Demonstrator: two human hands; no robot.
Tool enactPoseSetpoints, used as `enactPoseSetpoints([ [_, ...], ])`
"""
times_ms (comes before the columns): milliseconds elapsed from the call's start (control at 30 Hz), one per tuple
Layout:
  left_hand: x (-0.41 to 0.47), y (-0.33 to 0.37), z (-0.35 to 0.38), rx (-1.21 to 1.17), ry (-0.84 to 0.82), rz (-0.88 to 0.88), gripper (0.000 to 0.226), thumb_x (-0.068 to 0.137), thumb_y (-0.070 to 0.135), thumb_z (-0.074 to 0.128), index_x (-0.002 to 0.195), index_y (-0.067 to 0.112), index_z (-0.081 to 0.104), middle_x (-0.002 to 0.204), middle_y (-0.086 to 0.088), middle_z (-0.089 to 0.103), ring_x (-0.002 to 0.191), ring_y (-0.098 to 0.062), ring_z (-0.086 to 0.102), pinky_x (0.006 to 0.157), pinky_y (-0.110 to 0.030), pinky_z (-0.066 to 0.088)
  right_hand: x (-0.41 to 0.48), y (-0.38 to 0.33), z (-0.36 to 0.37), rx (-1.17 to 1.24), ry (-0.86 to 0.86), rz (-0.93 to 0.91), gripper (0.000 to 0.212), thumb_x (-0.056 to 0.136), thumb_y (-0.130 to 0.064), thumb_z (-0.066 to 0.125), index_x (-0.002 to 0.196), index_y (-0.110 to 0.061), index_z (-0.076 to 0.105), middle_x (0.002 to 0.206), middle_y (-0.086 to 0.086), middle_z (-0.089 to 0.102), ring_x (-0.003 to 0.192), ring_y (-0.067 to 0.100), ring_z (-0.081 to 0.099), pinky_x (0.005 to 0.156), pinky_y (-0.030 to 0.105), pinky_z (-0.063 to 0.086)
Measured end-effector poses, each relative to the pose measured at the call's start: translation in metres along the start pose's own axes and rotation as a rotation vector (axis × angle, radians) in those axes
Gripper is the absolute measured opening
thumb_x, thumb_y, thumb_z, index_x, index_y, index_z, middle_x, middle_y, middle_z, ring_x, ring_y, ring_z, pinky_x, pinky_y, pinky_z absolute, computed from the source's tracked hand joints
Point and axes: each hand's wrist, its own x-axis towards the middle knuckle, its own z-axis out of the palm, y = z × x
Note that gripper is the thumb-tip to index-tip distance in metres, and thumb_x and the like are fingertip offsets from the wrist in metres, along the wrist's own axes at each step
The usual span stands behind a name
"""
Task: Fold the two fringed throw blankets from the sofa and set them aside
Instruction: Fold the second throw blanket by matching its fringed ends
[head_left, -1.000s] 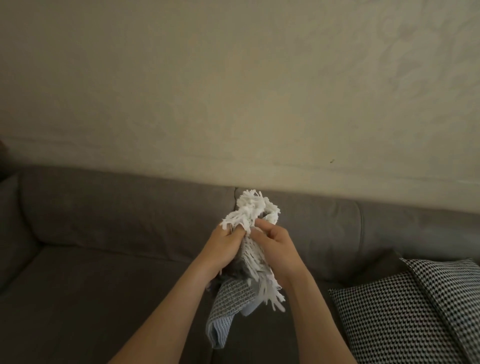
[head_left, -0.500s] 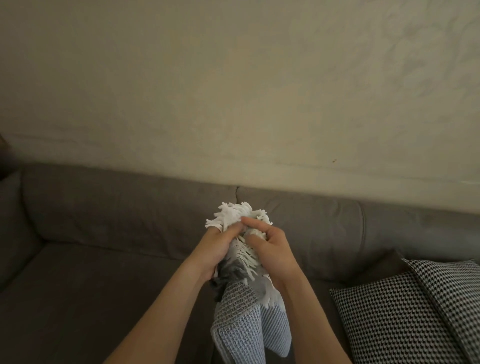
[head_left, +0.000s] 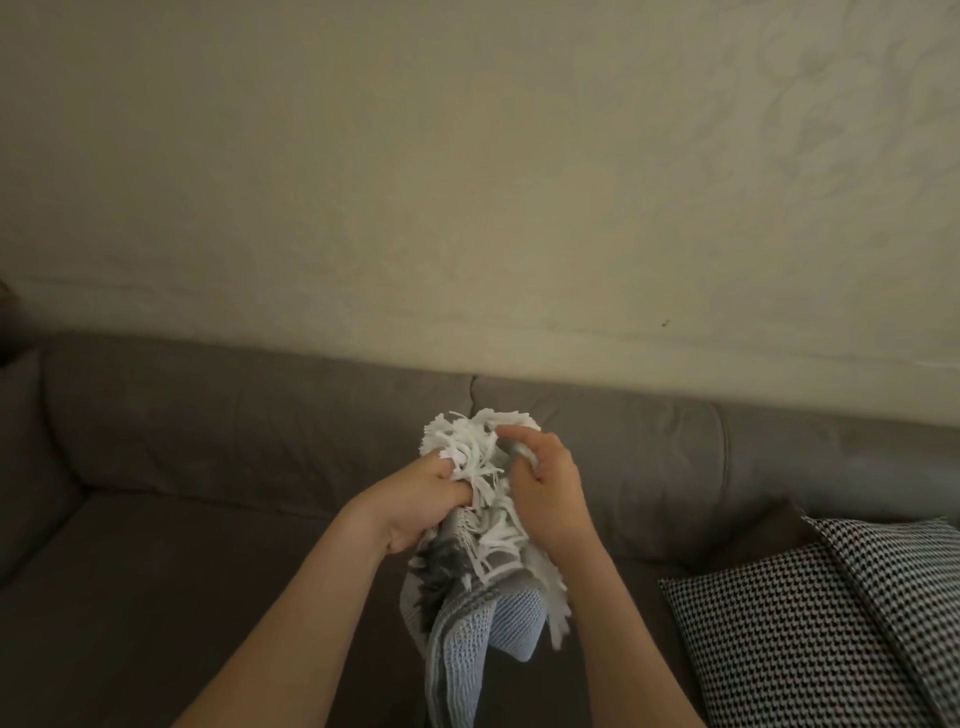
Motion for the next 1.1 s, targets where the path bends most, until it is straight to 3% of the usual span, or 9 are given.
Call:
enactPoseSetpoints([
  [67,0.003,-0.001,0.006,0.019,0.026,0.016,0.047,0.088,-0.005,0.056,0.126,0.019,0.071,0.117,-0.019,0.077,0.110,-0.039,0.075,0.099,-0.064,0.058,-0.006,-0.007,0.011,-0.001,0.010,0.005,0.053,0.098,0.000,0.049,0.143,-0.026,0.060,0.127,-0.007,0.058,0.106,-0.003,0.057,0.102,0.024,0.051],
  [167,0.004,-0.004,0.005,-0.009,0.107,0.012,0.053,0.085,-0.013,0.051,0.126,0.015,0.071,0.110,-0.015,0.079,0.106,-0.035,0.076,0.092,-0.056,0.063,-0.011,-0.005,0.019,0.234,-0.015,0.055,0.074,0.096,-0.008,0.066,0.157,-0.031,0.030,0.131,-0.009,0.059,0.107,-0.002,0.066,0.091,0.018,0.056],
  [267,0.007,-0.009,0.003,-0.063,0.118,0.010,0.054,0.083,-0.015,0.052,0.127,0.010,0.070,0.109,-0.017,0.079,0.104,-0.036,0.077,0.090,-0.057,0.064,-0.011,-0.001,0.028,0.334,0.010,0.270,0.102,0.073,-0.033,0.087,0.156,-0.036,0.027,0.144,0.003,0.055,0.120,0.015,0.068,0.098,0.038,0.061],
  [333,0.005,-0.008,0.006,-0.122,0.116,0.010,0.048,0.088,-0.016,0.053,0.121,0.012,0.074,0.106,-0.016,0.081,0.099,-0.033,0.079,0.083,-0.048,0.066,-0.012,-0.004,0.029,0.408,-0.002,0.364,0.087,0.068,-0.031,0.091,0.143,-0.013,0.049,0.126,0.012,0.071,0.109,0.025,0.075,0.091,0.045,0.064],
  [400,0.003,-0.008,0.006,-0.186,0.095,0.009,0.042,0.096,-0.015,0.053,0.120,0.011,0.075,0.107,-0.016,0.081,0.098,-0.032,0.080,0.078,-0.041,0.065,-0.014,-0.007,0.025,0.470,-0.042,0.372,0.038,0.078,-0.014,0.084,0.113,-0.004,0.071,0.098,0.014,0.079,0.088,0.024,0.078,0.075,0.038,0.064],
  [467,0.004,-0.009,0.007,-0.262,0.081,0.009,0.037,0.098,-0.012,0.055,0.126,0.006,0.072,0.112,-0.020,0.079,0.101,-0.036,0.078,0.077,-0.041,0.064,-0.016,-0.013,0.020,0.474,-0.120,0.355,0.015,0.084,-0.006,0.074,0.097,0.001,0.074,0.081,0.011,0.076,0.070,0.022,0.071,0.063,0.033,0.055],
  [700,0.008,-0.013,0.012,-0.465,0.089,0.006,0.040,0.091,-0.025,0.045,0.119,-0.009,0.068,0.098,-0.026,0.074,0.079,-0.033,0.077,0.064,-0.038,0.064,-0.010,-0.021,0.011,0.239,-0.273,0.315,0.016,0.082,-0.018,0.064,0.068,-0.014,0.056,0.067,0.005,0.046,0.064,0.018,0.043,0.057,0.030,0.034],
  [933,0.017,-0.002,0.014,-0.614,0.167,-0.019,0.030,0.088,-0.026,0.044,0.096,-0.012,0.069,0.084,-0.028,0.072,0.069,-0.034,0.076,0.061,-0.039,0.064,-0.008,-0.029,-0.006,0.195,-0.506,0.216,0.025,0.077,-0.027,0.081,0.092,-0.009,0.075,0.083,0.008,0.075,0.073,0.017,0.069,0.066,0.035,0.055],
  [1100,0.022,0.005,0.007,-0.660,0.254,-0.033,0.037,0.085,-0.024,0.040,0.111,-0.015,0.065,0.097,-0.029,0.061,0.077,-0.037,0.067,0.066,-0.043,0.062,-0.015,-0.018,-0.010,0.176,-0.558,0.008,0.032,0.073,0.007,0.079,0.100,-0.008,0.071,0.084,0.007,0.072,0.073,0.015,0.066,0.067,0.031,0.052],
])
